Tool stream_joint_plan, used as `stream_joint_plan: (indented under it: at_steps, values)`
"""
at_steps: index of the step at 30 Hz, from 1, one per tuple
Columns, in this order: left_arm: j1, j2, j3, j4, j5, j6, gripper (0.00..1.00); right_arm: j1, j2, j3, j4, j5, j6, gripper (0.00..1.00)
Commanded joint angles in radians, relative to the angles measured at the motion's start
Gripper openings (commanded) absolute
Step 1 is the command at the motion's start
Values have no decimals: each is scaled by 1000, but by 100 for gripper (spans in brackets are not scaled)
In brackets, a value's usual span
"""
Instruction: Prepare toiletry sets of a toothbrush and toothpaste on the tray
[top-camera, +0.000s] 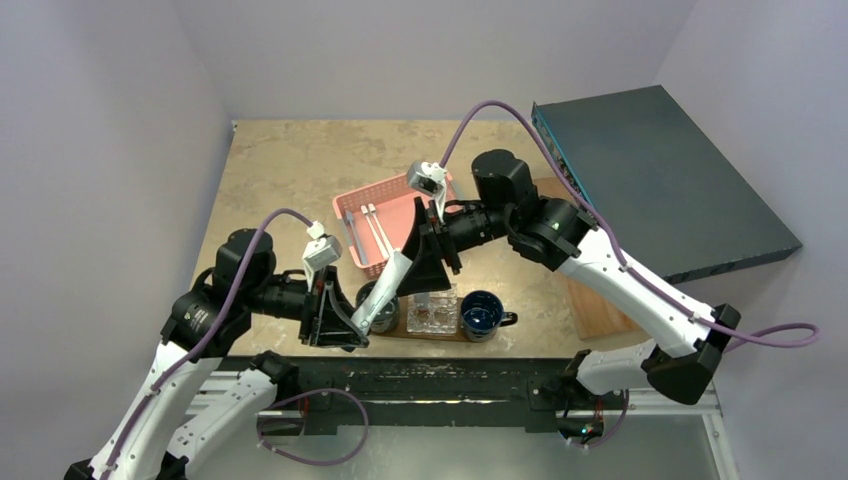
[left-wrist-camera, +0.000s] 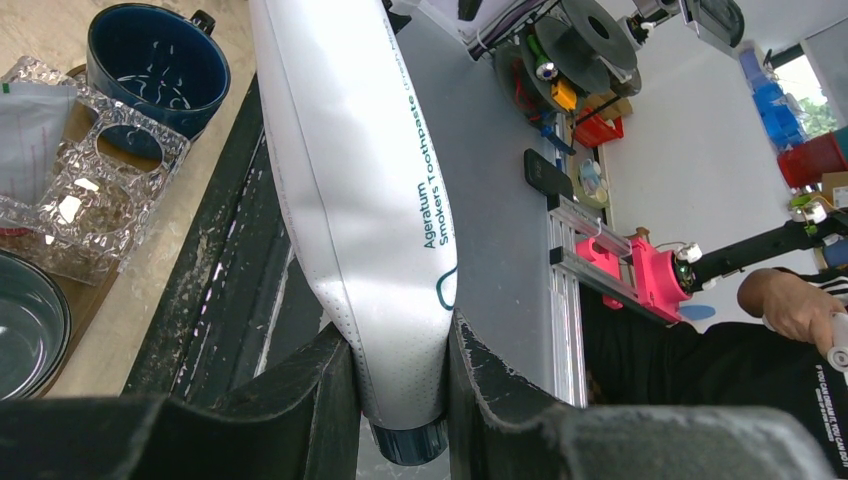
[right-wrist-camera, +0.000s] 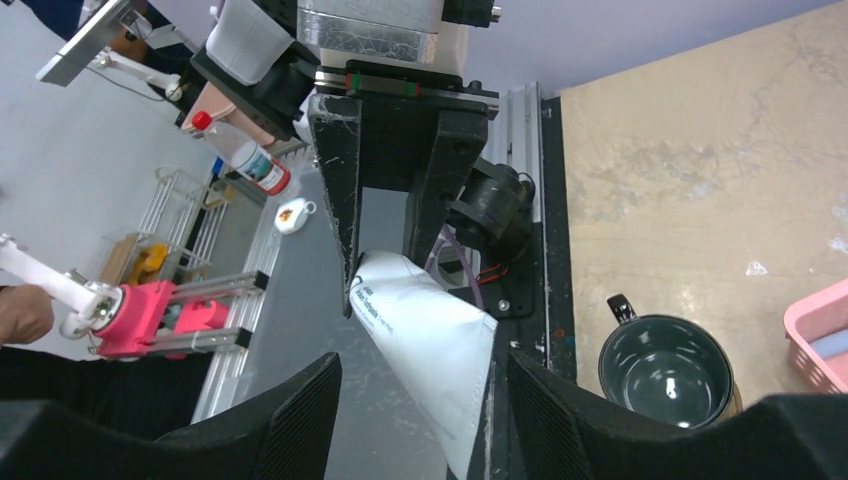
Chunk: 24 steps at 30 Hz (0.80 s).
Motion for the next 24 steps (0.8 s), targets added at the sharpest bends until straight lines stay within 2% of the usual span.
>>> stream_joint_plan:
  at_steps: [1, 4, 12, 15, 17, 20, 21, 22, 24]
  values:
    - [0, -9, 2, 37, 27, 24, 0, -5, 9, 6, 76, -75, 45, 61]
    - [0, -7, 2, 38, 24, 26, 0, -4, 18, 7, 80, -87, 46, 58]
    - [0, -8, -7, 37, 8, 25, 0, -3, 25, -13, 97, -126, 44, 36]
    - [1, 1, -9, 36, 4, 26, 0, -2, 27, -23, 106, -143, 39, 22]
    - [0, 6, -9, 36, -1, 27, 0, 0, 23, -32, 105, -142, 25, 2]
    - [0, 14, -8, 34, -12, 27, 0, 3, 4, -58, 123, -125, 17, 0]
    - [0, 16, -7, 31, -20, 29, 2, 5, -6, -67, 130, -116, 18, 0]
    - [0, 18, -5, 29, -25, 29, 9, 6, -14, -76, 139, -111, 20, 0]
    - [0, 26, -2, 26, -31, 29, 29, 6, -21, -86, 139, -96, 21, 0]
